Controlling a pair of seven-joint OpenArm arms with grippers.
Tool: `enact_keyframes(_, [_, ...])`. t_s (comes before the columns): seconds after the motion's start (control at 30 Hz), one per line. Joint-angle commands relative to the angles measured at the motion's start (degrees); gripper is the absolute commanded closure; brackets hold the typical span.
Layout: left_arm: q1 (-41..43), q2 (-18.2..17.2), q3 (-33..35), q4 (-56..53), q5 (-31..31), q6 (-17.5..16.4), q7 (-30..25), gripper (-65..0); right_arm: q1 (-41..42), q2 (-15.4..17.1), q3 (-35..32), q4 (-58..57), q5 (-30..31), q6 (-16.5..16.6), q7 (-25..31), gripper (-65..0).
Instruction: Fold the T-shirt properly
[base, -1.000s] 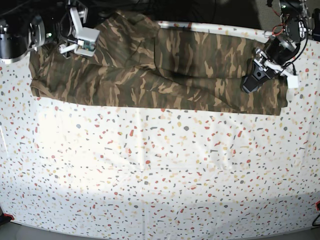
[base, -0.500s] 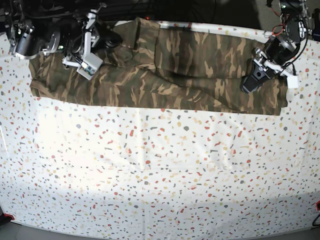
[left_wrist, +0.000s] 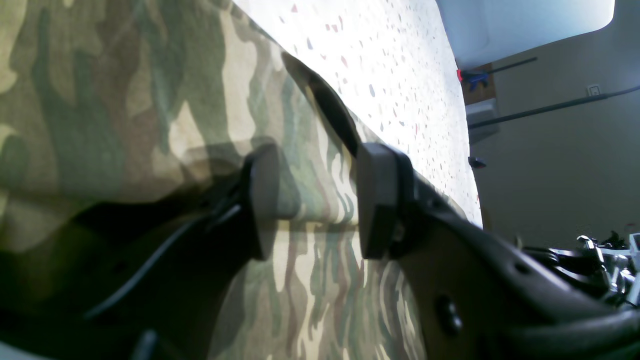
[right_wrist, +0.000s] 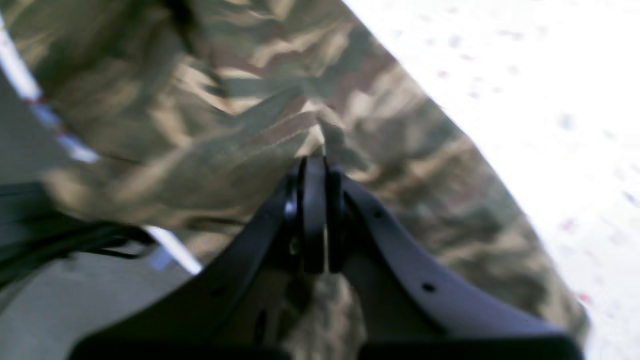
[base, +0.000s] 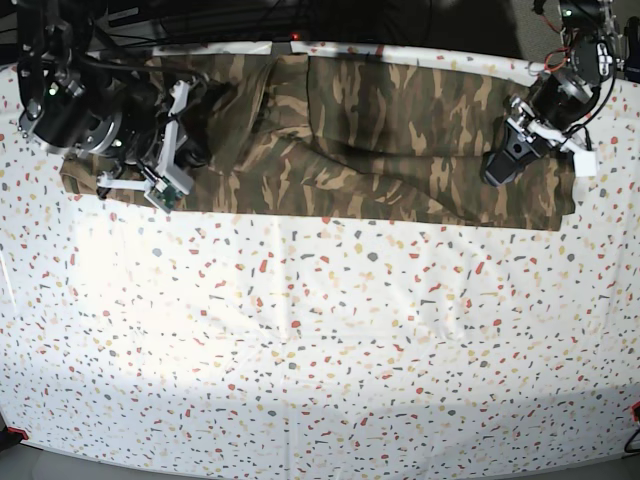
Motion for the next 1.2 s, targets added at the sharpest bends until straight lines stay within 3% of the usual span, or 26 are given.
enact_keyframes(0.0, [-0.15,-0.39,-0.04,0.72,-0.83,-0.38,0.02,-25.2,0.33,0.66,0.42,0.7,-1.07,-0.37,0.7,0.0])
enact_keyframes(0.27, [-0.15,-0.39,-0.04,0.72,-0.83,-0.38,0.02,-25.2,0.35,0.68,0.39,0.7,-13.46,-9.27,0.96,0.0])
enact_keyframes(0.43, [-0.15,-0.39,-0.04,0.72,-0.83,-0.38,0.04,-25.2,0.33,0.68,0.39,0.7,-16.57,-13.57,0.85,0.0])
enact_keyframes(0.77, [-0.15,-0.39,-0.04,0.72,-0.83,-0.38,0.04,-25.2,0.33,0.66,0.39,0.7,-16.57,-15.8,-3.19,0.0])
enact_keyframes(0.87, [-0.15,-0.39,-0.04,0.72,-0.83,-0.38,0.07,-25.2,0.33,0.66,0.39,0.7,-18.78,-16.06,-3.85,-20.4])
enact_keyframes(0.93, [-0.15,-0.39,-0.04,0.72,-0.83,-0.38,0.07,-25.2,0.33,0.66,0.39,0.7,-22.69,-18.4,-3.78,-27.0])
enact_keyframes(1.07, [-0.15,-0.39,-0.04,0.72,-0.81,-0.38,0.07,-25.2,0.35,0.66,0.39,0.7,-27.8,-21.86,-3.72,-27.7])
enact_keyframes(1.17, [-0.15,-0.39,-0.04,0.72,-0.81,-0.38,0.02,-25.2,0.33,0.66,0.39,0.7,-23.26,-22.67,-2.64,-27.7])
